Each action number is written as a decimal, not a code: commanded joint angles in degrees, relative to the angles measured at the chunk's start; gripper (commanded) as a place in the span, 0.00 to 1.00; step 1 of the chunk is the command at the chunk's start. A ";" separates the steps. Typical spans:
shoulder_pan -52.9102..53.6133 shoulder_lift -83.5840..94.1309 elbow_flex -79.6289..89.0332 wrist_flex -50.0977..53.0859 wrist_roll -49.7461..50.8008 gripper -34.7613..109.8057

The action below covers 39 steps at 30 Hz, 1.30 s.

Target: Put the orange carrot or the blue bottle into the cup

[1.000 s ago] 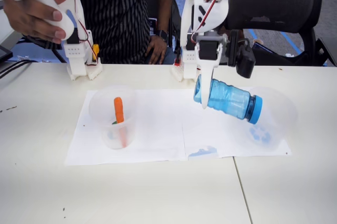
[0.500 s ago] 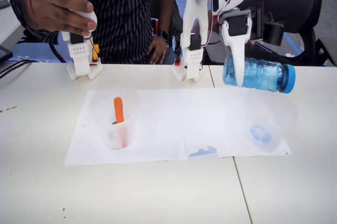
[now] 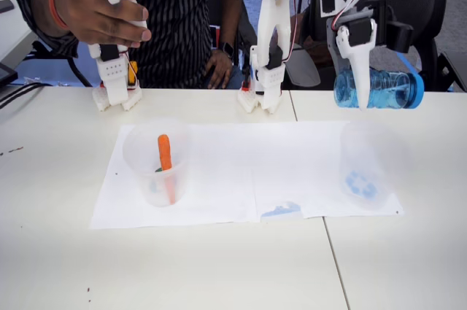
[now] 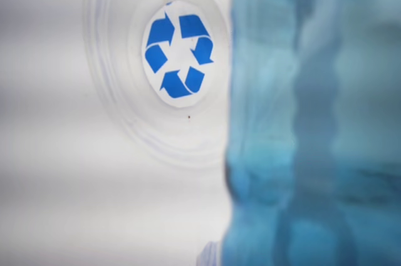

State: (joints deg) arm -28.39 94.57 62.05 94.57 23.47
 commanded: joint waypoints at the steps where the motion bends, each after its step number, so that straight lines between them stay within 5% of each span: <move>1: -0.70 8.35 -6.06 2.29 1.05 0.38; 39: -1.58 -5.89 -6.15 3.43 0.97 0.38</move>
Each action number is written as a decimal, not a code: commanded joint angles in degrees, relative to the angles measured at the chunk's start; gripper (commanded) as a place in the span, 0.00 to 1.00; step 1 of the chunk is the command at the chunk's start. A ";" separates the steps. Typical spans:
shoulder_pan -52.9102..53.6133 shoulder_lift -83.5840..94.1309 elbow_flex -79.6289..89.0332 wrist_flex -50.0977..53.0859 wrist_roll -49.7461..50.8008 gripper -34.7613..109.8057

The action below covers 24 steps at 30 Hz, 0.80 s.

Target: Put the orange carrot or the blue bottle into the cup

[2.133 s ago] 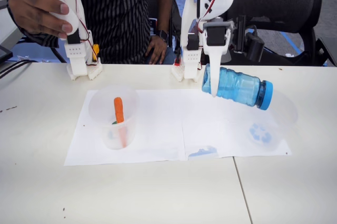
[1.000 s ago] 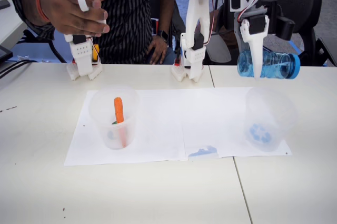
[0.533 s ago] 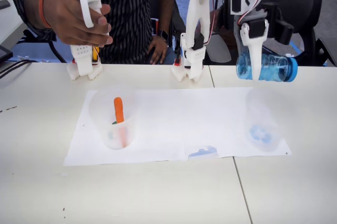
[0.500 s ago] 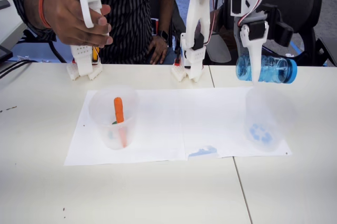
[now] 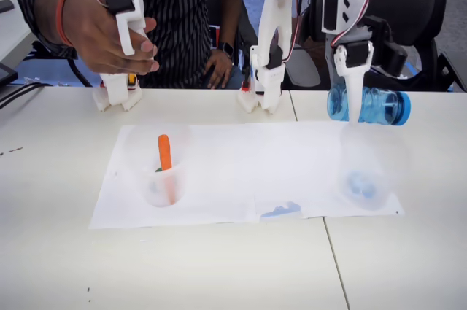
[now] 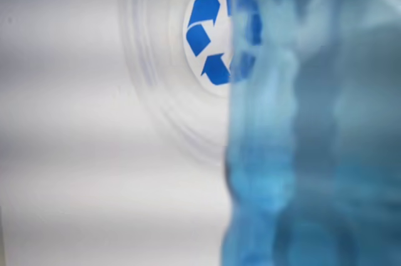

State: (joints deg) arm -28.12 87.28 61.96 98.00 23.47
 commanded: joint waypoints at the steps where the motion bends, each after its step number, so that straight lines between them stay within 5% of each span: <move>1: -1.93 1.05 -6.06 0.00 0.97 0.38; 24: -5.80 -0.70 -6.50 -0.09 0.97 0.38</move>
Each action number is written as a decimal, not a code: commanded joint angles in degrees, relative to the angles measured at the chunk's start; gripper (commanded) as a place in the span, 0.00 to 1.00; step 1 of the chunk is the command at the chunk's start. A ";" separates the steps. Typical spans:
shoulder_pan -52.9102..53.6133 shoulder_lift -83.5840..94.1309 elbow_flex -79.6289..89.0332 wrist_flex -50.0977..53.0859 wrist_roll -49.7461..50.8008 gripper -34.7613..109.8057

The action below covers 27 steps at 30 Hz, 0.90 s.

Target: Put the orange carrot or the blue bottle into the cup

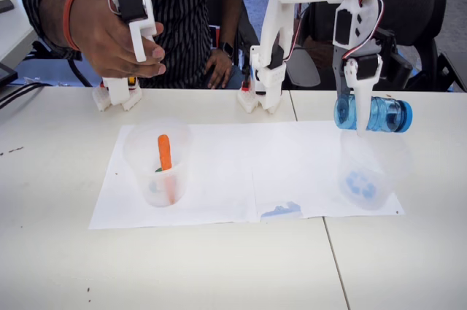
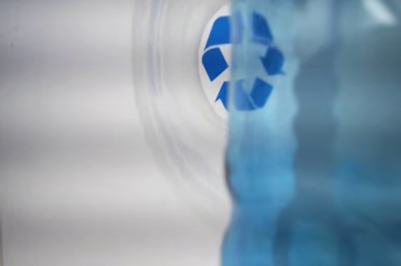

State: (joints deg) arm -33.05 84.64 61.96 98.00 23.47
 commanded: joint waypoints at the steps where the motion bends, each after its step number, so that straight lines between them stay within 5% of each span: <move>1: -0.88 1.93 -6.15 -0.09 0.97 0.38; 27: -0.88 -1.49 -7.03 -0.09 0.70 0.38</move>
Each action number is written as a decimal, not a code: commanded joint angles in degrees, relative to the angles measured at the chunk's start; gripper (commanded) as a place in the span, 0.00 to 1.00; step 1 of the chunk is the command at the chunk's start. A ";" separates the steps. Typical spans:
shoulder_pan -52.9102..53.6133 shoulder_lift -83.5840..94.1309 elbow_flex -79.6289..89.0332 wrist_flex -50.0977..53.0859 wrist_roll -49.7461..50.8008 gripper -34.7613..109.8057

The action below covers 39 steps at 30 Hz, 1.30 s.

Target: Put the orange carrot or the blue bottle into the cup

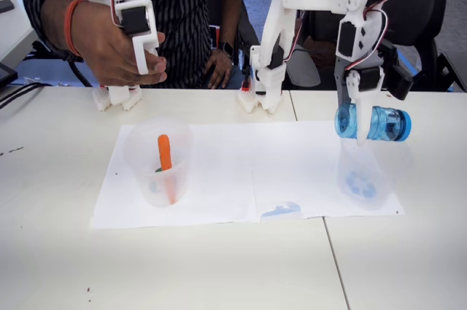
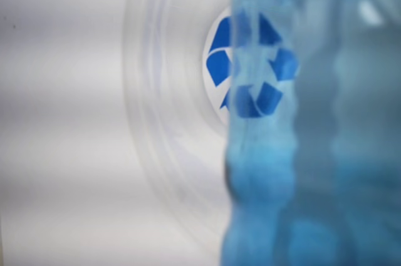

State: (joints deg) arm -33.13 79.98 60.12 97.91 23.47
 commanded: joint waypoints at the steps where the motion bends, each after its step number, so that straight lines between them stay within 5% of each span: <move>1: -0.79 3.16 -5.19 0.00 0.62 0.38; 16: -0.79 3.16 -5.19 0.09 0.62 0.50; 39: -0.79 10.20 -5.27 0.09 0.09 0.50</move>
State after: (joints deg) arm -33.31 80.24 60.03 97.91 23.12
